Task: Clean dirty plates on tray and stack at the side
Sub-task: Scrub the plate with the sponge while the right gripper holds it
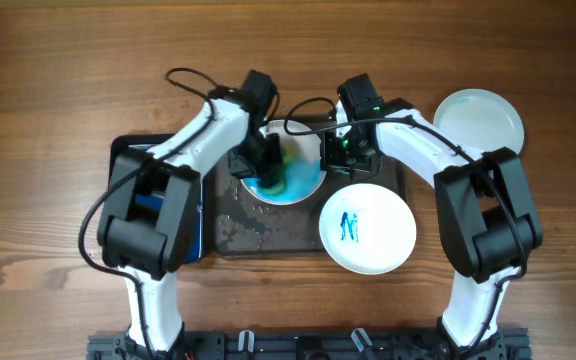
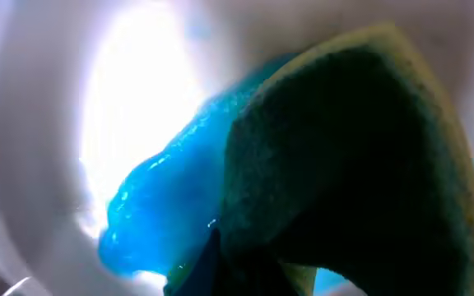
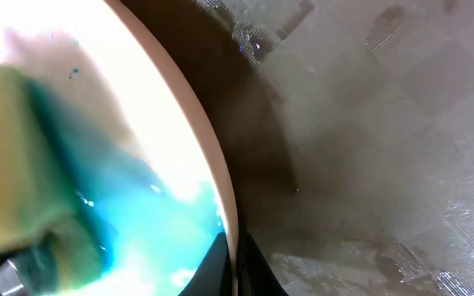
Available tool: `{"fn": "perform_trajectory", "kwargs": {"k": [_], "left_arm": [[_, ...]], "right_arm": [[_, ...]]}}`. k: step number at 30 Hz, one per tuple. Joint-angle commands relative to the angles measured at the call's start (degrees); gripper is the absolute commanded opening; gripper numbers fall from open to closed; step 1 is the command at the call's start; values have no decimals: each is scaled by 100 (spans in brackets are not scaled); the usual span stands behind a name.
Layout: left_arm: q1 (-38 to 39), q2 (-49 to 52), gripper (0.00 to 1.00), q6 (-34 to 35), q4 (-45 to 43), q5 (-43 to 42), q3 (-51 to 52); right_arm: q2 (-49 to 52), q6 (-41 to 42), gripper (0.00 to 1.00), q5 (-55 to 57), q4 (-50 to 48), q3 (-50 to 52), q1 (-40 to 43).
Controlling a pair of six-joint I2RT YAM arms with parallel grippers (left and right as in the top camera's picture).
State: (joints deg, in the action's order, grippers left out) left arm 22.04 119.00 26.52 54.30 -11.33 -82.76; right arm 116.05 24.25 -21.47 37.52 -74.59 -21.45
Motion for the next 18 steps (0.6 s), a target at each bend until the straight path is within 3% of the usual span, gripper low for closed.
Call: {"fn": "perform_trajectory", "kwargs": {"k": [1,5,8,14,18], "left_arm": [[-470,319,4,424,280,2439,229],[-424,319,4,1071,584,3213,229],[-337,319,4,1064,623,3073,229],[328,319,4,-1130,11,-83,229],[841,319,4,-1290,-245,-697,227]], "right_arm": [[87,-4,5,264,66,9,83],[85,17,5,264,66,9,83],[85,13,5,264,66,9,90],[85,15,5,317,74,9,90],[87,9,5,356,129,9,90]]}}
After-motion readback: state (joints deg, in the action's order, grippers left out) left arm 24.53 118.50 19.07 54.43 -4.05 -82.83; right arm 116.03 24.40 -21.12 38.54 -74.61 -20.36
